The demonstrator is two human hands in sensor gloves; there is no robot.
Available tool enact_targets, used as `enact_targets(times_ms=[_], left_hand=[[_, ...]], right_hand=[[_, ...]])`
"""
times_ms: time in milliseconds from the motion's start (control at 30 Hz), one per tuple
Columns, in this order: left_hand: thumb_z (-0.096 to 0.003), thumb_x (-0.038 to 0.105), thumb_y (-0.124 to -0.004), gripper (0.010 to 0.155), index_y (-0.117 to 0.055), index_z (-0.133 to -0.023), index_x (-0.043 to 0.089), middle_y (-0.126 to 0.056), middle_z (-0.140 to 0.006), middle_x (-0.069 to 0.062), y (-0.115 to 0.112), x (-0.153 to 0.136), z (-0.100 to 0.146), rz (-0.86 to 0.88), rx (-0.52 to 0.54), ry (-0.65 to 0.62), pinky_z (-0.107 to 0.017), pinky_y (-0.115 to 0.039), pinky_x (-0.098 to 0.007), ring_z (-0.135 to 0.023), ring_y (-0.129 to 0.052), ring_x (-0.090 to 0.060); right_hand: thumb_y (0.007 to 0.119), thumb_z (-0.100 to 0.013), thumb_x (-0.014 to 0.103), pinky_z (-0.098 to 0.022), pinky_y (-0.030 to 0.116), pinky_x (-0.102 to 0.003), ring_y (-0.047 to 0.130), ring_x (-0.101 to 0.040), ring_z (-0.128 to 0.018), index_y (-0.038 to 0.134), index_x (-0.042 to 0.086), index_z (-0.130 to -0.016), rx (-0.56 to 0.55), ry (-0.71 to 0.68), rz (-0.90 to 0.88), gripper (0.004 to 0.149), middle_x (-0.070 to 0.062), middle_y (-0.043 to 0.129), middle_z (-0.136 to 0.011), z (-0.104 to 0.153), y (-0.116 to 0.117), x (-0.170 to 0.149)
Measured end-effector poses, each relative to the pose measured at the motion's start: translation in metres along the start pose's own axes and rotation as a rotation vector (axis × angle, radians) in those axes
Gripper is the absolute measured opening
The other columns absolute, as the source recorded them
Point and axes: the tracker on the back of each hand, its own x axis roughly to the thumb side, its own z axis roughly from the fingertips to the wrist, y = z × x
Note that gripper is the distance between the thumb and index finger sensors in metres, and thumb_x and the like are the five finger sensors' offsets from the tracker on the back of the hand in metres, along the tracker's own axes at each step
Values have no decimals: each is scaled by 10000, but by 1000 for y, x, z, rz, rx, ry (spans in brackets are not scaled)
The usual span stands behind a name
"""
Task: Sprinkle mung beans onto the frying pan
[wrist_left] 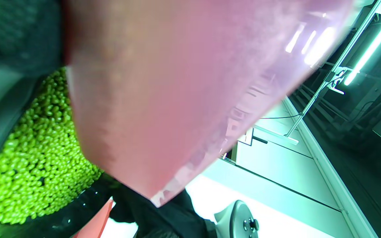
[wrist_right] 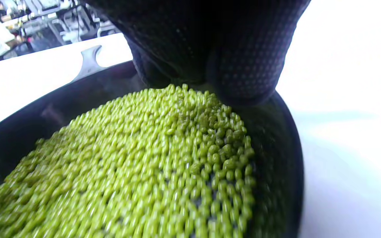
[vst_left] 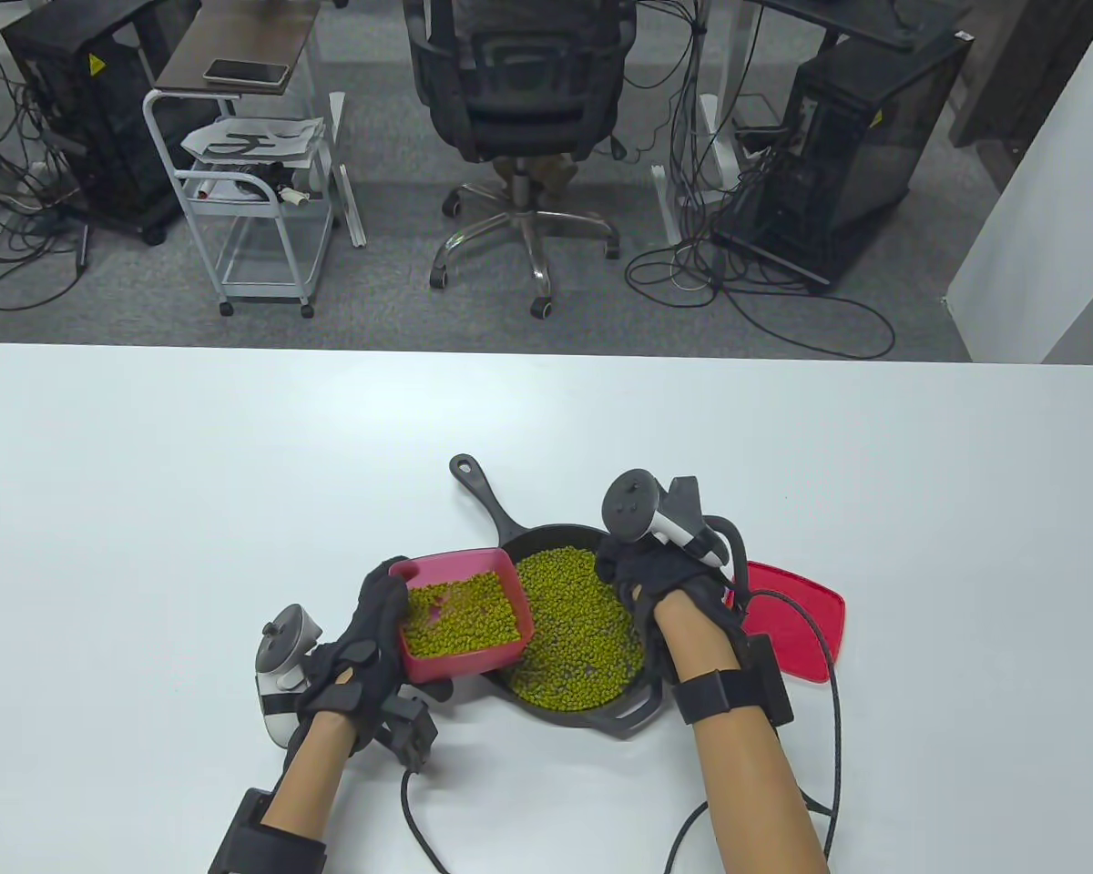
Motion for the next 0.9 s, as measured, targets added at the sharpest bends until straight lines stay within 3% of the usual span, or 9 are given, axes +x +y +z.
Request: enact_targets(times_ms=[200, 333, 467, 600, 900], left_hand=[[-483, 725, -589, 744, -309, -1087, 392, -447, -1086, -181, 0, 0, 0, -2, -5, -4, -263, -924, -475, -664, -888, -421], [-483, 724, -590, 744, -309, -1087, 391, -447, -1086, -180, 0, 0, 0, 0, -8, -8, -264, -924, -473, -665, -888, -421], [-483, 725, -591, 745, -309, -1087, 392, -449, -1086, -180, 0, 0, 1, 2, -9, -9, -264, -924, -474, -664, -888, -422], [-483, 725, -592, 746, -312, -1088, 390, -450, -1085, -180, 0, 1, 1, 5, -11, -13, -263, -924, -474, -662, -889, -423], [-483, 725, -590, 745, -311, -1088, 390, -450, -1086, -180, 0, 1, 1, 4, -16, -13, -264, -924, -474, -663, -889, -421]], right_hand=[[876, -508, 116, -394, 933, -340, 919, -442, -671, 852, 192, -870, 169, -73, -29, 371, -148, 853, -920, 12, 13, 11], [869, -521, 172, -458, 906, -399, 877, -466, -748, 817, 196, -914, 188, -142, -47, 396, -159, 817, -973, 19, 18, 23], [785, -560, 375, -546, 819, -516, 730, -529, -895, 708, 199, -1027, 237, -180, -57, 505, -213, 674, -1102, 24, 22, 29], [733, -564, 480, -580, 769, -579, 630, -552, -963, 643, 201, -1076, 275, -210, -125, 591, -242, 578, -1156, 24, 21, 26], [680, -587, 480, -592, 745, -574, 656, -553, -937, 645, 185, -1074, 251, -275, -337, 571, -246, 619, -1131, 33, 8, 12]])
